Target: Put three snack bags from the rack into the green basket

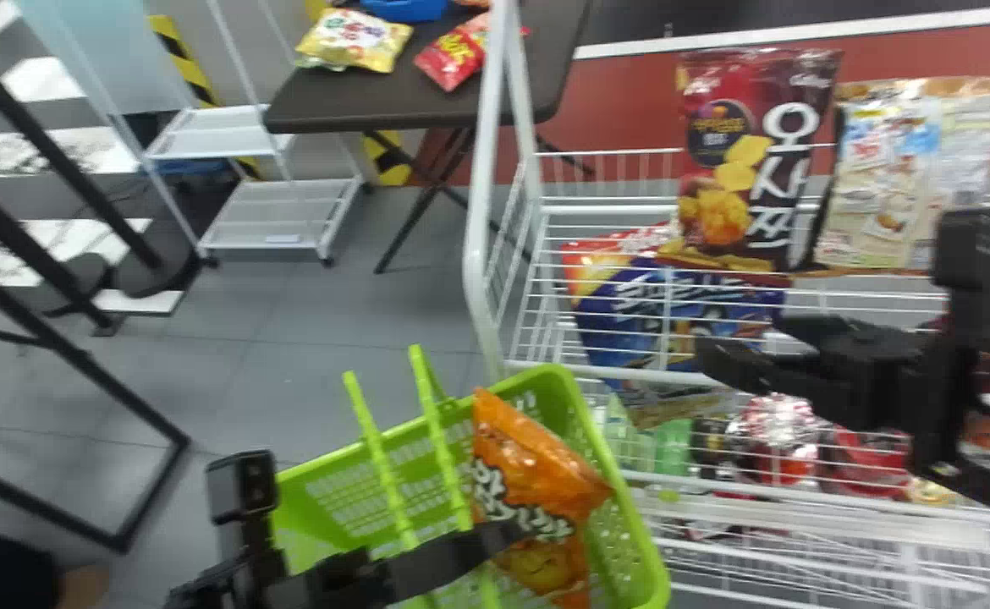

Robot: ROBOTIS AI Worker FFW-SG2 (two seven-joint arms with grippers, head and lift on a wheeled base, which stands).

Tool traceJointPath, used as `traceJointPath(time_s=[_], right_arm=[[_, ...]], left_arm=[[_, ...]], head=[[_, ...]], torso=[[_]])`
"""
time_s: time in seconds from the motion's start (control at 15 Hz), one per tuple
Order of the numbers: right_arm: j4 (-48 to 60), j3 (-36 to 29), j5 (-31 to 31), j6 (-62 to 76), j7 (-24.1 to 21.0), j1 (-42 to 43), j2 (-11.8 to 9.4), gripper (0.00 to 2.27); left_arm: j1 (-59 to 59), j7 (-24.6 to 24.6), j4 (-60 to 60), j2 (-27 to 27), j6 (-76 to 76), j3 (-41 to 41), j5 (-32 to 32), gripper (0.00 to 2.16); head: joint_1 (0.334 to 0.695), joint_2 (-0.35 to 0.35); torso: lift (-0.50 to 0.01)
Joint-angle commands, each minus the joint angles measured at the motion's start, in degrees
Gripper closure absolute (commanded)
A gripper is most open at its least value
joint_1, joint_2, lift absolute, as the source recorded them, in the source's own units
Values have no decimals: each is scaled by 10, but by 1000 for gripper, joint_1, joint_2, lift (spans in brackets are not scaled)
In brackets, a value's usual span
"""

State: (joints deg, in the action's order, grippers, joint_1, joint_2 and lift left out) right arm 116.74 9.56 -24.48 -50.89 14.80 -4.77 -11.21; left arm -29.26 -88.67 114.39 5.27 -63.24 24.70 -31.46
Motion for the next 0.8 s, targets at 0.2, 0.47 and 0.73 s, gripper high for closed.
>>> traceJointPath(time_s=[0.2,0.47,0.73], right_arm=[[-56,7,68,65,-35,42,16,56],[-87,-41,70,79,-43,63,-1,56],[-152,-53,101,112,-50,98,-4,56]], left_arm=[[-9,-5,0,0,0,9,-5,2145],[-6,-4,-1,0,2,5,-4,2148],[-6,-5,-1,0,0,6,-4,2148]], head=[[695,171],[695,110],[695,13]], torso=[[0],[0],[0]])
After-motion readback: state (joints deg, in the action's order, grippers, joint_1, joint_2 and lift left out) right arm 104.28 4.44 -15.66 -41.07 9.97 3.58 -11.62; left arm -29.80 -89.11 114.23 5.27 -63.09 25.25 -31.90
